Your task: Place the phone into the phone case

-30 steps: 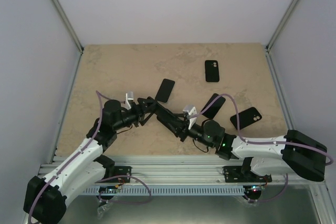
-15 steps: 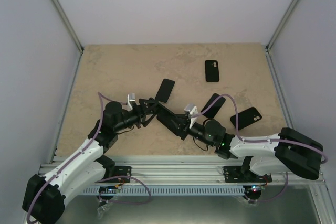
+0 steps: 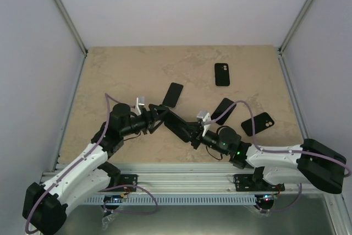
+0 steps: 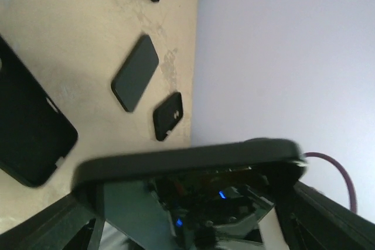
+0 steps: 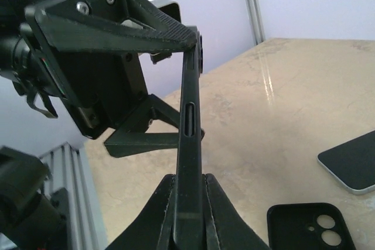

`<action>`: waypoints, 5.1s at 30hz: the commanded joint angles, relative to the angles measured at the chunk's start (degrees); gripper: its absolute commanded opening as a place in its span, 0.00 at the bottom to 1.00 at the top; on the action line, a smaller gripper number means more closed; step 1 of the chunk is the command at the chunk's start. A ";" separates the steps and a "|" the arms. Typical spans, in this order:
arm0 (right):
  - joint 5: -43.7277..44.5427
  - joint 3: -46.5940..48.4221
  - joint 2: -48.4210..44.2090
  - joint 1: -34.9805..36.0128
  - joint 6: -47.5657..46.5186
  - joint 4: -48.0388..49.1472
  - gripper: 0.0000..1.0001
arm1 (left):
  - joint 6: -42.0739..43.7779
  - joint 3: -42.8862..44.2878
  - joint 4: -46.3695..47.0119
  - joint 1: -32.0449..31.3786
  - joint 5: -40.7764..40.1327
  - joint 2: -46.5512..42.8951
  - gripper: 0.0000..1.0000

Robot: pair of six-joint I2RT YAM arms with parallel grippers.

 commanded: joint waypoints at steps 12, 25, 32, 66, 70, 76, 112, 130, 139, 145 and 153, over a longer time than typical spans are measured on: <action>-2.66 -5.59 -18.73 -9.67 11.37 -17.34 0.01 | 34.59 16.99 -24.40 0.73 -14.39 15.50 0.90; -3.10 -9.41 -33.04 -15.57 13.26 -27.55 0.00 | 43.51 27.21 -30.60 -4.78 -26.01 39.29 0.77; -3.11 -9.94 -35.10 -16.32 13.15 -29.40 0.01 | 46.93 32.55 -33.29 -6.29 -28.34 47.84 0.65; -10.57 1.61 -26.51 -17.50 15.12 -44.39 0.01 | 39.68 26.49 -41.31 -14.58 -33.60 46.51 0.13; -13.13 4.88 -23.61 -17.48 16.00 -48.46 0.01 | 37.66 22.97 -40.15 -14.59 -32.21 43.93 0.12; -17.76 9.50 -18.35 -17.45 17.31 -53.64 0.01 | 34.58 19.46 -37.93 -14.59 -30.26 39.20 0.24; -48.81 24.14 15.79 -24.46 23.28 -48.45 0.00 | 28.88 0.22 -10.51 -0.08 -13.68 22.03 0.52; -52.15 22.07 23.59 -26.40 28.91 -39.97 0.01 | 30.62 -0.02 -9.17 -0.01 -12.98 24.46 0.47; -53.28 20.52 25.63 -27.99 30.64 -37.79 0.00 | 30.37 -1.37 -7.43 -0.07 -12.00 25.35 0.44; -53.47 20.16 28.10 -27.96 30.89 -37.06 0.01 | 30.36 -1.81 -6.17 -0.04 -10.96 26.67 0.38; -54.32 20.35 31.20 -27.98 32.48 -33.50 0.01 | 29.51 -3.01 -4.58 -0.16 -9.78 28.07 0.30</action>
